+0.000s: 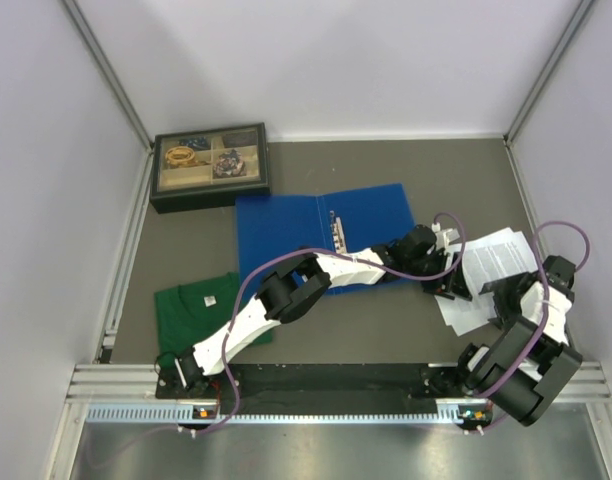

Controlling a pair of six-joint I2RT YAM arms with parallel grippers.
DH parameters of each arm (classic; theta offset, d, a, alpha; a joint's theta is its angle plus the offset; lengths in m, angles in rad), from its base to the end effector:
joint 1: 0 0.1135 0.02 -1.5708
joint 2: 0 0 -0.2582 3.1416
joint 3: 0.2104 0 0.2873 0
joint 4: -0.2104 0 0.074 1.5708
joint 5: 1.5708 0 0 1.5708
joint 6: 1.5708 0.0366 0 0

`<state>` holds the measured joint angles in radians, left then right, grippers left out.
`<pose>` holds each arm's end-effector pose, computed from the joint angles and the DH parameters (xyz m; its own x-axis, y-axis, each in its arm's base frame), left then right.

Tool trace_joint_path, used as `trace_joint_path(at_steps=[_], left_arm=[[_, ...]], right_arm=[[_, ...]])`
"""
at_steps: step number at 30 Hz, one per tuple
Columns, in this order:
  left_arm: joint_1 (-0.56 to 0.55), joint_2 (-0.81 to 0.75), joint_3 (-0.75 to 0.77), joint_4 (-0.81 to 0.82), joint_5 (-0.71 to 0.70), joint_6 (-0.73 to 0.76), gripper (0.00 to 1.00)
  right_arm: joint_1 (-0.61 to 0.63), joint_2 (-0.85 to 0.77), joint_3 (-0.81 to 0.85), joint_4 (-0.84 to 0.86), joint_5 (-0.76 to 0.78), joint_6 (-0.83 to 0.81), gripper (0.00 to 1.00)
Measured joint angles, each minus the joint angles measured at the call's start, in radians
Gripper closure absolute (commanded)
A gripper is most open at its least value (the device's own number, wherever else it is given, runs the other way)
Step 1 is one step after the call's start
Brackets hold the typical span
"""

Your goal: Put the files into the folder

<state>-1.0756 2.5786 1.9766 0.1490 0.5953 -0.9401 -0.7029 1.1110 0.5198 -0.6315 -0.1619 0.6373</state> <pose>0.2660 -0.5356 0.0960 -0.9045 0.2676 -0.3320 0.4029 0.2814 -0.8709 0.1638 -0.1311 0.1346 -0.2218 0.9576 -0.1840 0.9058 0.2722 0.3248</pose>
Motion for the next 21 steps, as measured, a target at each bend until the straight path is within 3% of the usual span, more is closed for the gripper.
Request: trace_joint_path(at_steps=[10,21], left_arm=[[0.009,0.027,0.041,-0.021,0.050,0.008,0.32],[0.022,0.066,0.105,-0.050,0.126,0.009,0.32]], right_arm=[[0.008,0.023,0.007,0.003,0.023,0.053,0.25],[0.050,0.064,0.040,-0.013,0.036,0.045,0.26]])
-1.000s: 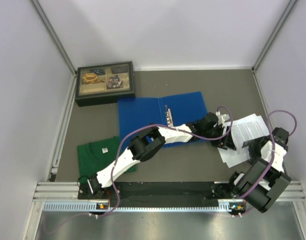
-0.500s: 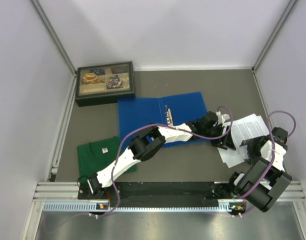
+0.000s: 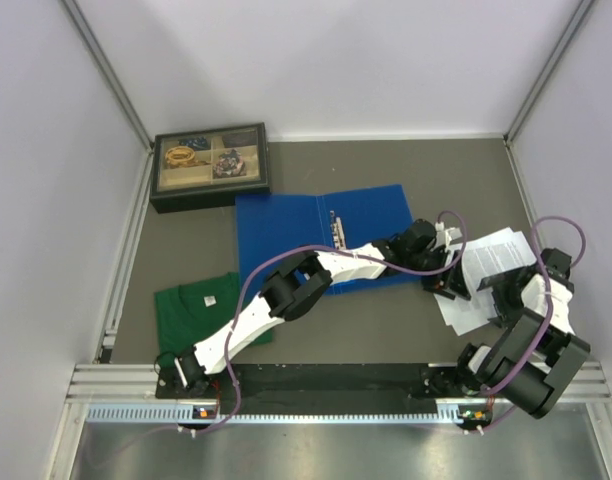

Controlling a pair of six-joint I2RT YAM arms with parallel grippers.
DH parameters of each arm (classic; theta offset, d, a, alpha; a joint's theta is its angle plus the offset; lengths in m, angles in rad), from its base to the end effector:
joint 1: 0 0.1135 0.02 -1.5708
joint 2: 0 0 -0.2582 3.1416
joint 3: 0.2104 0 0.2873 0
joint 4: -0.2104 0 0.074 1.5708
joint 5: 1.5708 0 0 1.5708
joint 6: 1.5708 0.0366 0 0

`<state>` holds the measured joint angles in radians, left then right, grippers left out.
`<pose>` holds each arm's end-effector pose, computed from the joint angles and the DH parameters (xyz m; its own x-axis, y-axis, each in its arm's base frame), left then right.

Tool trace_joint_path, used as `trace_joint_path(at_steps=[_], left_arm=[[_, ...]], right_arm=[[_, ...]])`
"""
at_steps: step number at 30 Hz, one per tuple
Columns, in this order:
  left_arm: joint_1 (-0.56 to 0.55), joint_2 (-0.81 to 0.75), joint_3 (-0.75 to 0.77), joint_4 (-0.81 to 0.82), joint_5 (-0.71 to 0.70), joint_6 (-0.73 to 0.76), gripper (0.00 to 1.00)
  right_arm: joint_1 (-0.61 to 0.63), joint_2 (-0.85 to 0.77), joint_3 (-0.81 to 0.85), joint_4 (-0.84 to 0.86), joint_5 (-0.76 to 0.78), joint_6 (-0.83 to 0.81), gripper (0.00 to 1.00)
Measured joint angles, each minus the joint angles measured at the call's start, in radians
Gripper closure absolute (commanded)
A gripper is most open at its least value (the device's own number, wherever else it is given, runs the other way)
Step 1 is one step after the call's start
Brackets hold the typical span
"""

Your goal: Put the files into the folder

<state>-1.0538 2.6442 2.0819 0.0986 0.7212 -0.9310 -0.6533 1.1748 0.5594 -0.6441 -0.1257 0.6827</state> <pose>0.2792 -0.5399 0.0923 -0.8899 0.3462 -0.2971 0.3867 0.2270 -0.8938 0.1761 -0.1290 0.1335 -0.2253 0.9607 -0.1624 0.9211 0.2643 0.2858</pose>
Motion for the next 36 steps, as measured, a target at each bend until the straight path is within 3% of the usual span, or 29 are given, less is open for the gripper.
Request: trace_joint_path(at_steps=[6,8,13,23,36], left_arm=[[-0.001,0.002,0.020,-0.032,0.006,0.047,0.34],[-0.003,-0.003,0.020,-0.037,0.005,0.069,0.34],[-0.005,-0.022,0.003,-0.026,-0.005,0.112,0.34],[0.001,-0.028,-0.003,0.106,-0.012,0.102,0.38],[0.035,0.048,-0.034,0.235,-0.031,-0.105,0.46]], right_arm=[[0.016,-0.003,0.010,-0.004,-0.011,-0.029,0.20],[0.018,-0.003,0.022,-0.015,-0.015,-0.039,0.11],[0.018,-0.044,0.038,-0.043,-0.028,-0.058,0.02],[0.019,-0.028,0.037,-0.114,-0.013,-0.041,0.05],[0.043,0.004,0.010,-0.126,-0.006,0.014,0.10]])
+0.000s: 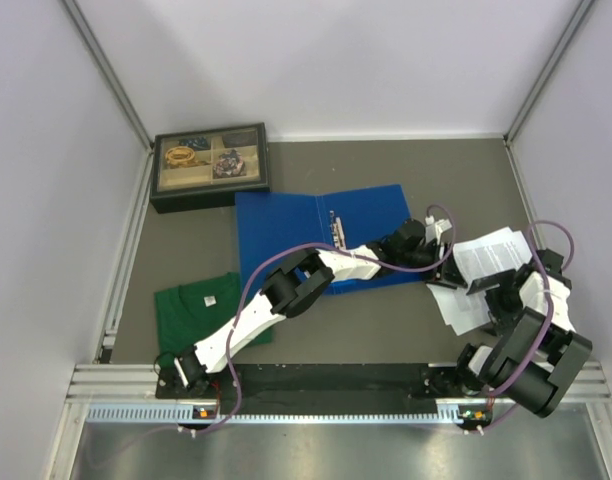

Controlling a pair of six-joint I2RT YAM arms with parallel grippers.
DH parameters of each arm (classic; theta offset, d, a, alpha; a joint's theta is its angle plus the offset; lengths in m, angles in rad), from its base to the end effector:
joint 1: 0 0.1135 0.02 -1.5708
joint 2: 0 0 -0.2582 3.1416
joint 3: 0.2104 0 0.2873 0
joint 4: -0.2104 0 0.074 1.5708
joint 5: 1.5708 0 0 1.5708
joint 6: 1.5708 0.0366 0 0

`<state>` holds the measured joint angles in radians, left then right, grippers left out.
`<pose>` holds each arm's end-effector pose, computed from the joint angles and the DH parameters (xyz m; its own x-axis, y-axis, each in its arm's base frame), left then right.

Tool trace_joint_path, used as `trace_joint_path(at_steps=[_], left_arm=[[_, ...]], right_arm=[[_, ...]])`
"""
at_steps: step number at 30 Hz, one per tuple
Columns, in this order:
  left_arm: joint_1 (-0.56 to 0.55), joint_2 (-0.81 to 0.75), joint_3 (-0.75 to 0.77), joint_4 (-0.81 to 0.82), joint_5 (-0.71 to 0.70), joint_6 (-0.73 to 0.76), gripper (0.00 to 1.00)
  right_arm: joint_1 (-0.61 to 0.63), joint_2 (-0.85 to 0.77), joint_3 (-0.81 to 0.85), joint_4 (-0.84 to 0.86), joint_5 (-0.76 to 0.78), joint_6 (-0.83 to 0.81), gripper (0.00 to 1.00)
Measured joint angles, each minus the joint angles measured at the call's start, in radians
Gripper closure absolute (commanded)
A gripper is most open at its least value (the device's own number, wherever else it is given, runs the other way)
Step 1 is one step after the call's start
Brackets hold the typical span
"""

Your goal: Put the files into the folder

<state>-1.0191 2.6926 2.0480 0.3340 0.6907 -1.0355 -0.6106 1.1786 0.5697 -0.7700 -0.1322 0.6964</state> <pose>0.3002 -0.5322 0.0735 -0.9198 0.2296 -0.3182 0.3592 0.1664 -0.9183 0.1725 -0.1148 0.1324 -0.2656 0.9620 -0.0633 0.9361 0.2731 0.2216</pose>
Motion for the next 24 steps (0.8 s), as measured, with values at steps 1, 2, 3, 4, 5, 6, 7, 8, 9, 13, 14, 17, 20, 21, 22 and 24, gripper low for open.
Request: trace_joint_path(at_steps=[1,2,3,4,5,6,7,8,9,13,14,17,20,21,22,24], left_arm=[[0.000,0.000,-0.007,0.012,-0.005,-0.013,0.47],[0.000,0.000,-0.013,0.027,-0.008,-0.024,0.47],[0.000,0.000,-0.016,0.035,-0.011,-0.033,0.47],[0.000,0.000,-0.018,0.041,-0.015,-0.042,0.47],[0.000,0.000,-0.018,0.041,-0.019,-0.049,0.48],[0.000,0.000,-0.018,0.041,-0.023,-0.056,0.48],[0.000,0.000,-0.018,0.041,-0.026,-0.062,0.48],[0.000,0.000,-0.018,0.042,-0.027,-0.066,0.48],[0.000,0.000,-0.018,0.041,-0.027,-0.071,0.48],[0.002,0.005,-0.018,0.048,-0.028,-0.086,0.48],[0.002,0.006,-0.018,0.050,-0.028,-0.091,0.48],[0.003,0.008,-0.018,0.056,-0.028,-0.097,0.48],[0.004,0.009,-0.018,0.062,-0.028,-0.101,0.49],[0.004,0.010,-0.018,0.062,-0.028,-0.103,0.49],[0.004,0.010,-0.018,0.063,-0.028,-0.103,0.49],[0.005,0.011,-0.018,0.064,-0.026,-0.103,0.49]], right_arm=[[0.000,0.003,0.000,0.002,-0.002,0.003,0.10],[0.000,0.008,0.000,0.003,-0.005,0.004,0.11],[0.000,0.012,0.001,0.004,-0.010,0.005,0.11],[0.000,0.017,0.002,0.005,-0.016,0.005,0.11],[0.000,0.024,0.005,0.005,-0.023,0.006,0.11],[0.000,0.031,0.008,0.005,-0.029,0.006,0.11],[0.000,0.038,0.010,0.006,-0.039,0.007,0.11],[0.000,0.041,0.012,0.006,-0.045,0.007,0.12],[0.000,0.045,0.013,0.008,-0.055,0.008,0.12],[0.000,0.046,0.011,0.018,-0.076,0.015,0.16],[0.000,0.045,0.008,0.022,-0.080,0.019,0.17],[0.000,0.039,0.000,0.036,-0.104,0.032,0.19],[0.001,0.034,-0.001,0.040,-0.112,0.041,0.20],[0.002,0.030,-0.002,0.041,-0.111,0.041,0.21],[0.003,0.026,-0.002,0.040,-0.106,0.041,0.21],[0.006,0.010,0.000,0.040,-0.088,0.039,0.22]])
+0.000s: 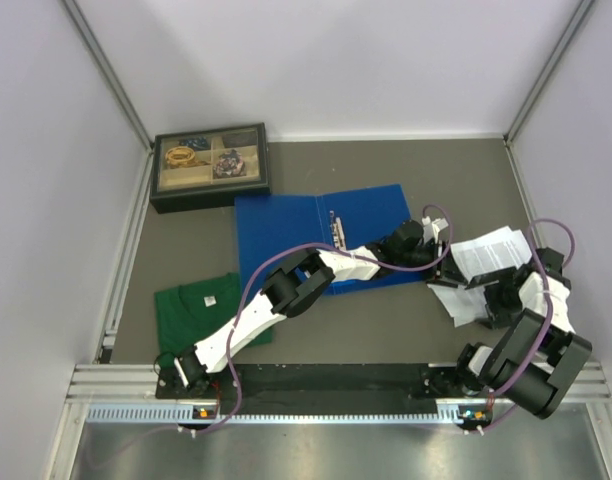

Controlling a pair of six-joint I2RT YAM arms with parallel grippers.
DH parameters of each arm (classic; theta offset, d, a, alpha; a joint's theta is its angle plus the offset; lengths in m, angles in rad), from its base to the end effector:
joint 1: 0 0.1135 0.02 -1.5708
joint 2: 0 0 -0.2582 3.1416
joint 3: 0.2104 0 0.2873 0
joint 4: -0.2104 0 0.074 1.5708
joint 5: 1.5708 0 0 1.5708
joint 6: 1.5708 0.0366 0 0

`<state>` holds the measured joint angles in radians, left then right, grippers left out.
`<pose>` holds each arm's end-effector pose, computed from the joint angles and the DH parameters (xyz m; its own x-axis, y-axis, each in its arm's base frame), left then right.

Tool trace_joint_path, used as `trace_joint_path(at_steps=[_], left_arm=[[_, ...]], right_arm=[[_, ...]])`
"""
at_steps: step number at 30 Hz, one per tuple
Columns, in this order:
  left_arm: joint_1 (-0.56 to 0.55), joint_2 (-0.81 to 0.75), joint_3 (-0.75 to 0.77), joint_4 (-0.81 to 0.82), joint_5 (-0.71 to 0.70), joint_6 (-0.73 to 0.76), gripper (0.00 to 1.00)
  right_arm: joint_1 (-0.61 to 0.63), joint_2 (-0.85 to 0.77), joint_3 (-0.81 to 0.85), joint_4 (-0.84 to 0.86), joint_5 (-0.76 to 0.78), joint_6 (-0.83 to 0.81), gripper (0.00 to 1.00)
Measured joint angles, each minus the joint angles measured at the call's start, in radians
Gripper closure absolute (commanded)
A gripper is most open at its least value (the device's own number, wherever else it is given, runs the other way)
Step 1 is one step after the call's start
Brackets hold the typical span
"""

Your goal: Put the files into the folder

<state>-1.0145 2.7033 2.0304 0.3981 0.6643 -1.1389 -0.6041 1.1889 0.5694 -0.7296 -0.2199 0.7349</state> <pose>0.3029 -0.5298 0.0670 -0.9518 0.1765 -0.2510 0.2809 0.1724 -0.9441 0.1786 -0.1136 0.1318 -0.2504 0.9679 -0.0205 0.9203 0.2445 0.3053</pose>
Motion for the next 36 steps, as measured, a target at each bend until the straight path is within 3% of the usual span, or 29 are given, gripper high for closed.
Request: trace_joint_path(at_steps=[9,14,22,28,36], left_arm=[[0.000,0.000,0.000,0.002,0.004,0.000,0.49],[0.001,0.000,0.000,0.003,0.005,0.004,0.49],[0.002,0.003,0.000,0.011,0.011,-0.001,0.50],[0.004,0.005,0.000,0.014,0.018,-0.007,0.50],[0.005,0.006,0.000,0.021,0.020,-0.015,0.50]], right_arm=[[0.000,-0.079,0.049,-0.007,0.033,-0.006,0.34],[0.000,-0.076,0.048,0.000,0.024,-0.006,0.34],[0.000,-0.060,0.077,-0.078,0.109,-0.037,0.16],[0.000,-0.083,0.109,-0.096,0.137,-0.070,0.21],[0.000,-0.026,0.006,-0.010,0.049,-0.059,0.27]])
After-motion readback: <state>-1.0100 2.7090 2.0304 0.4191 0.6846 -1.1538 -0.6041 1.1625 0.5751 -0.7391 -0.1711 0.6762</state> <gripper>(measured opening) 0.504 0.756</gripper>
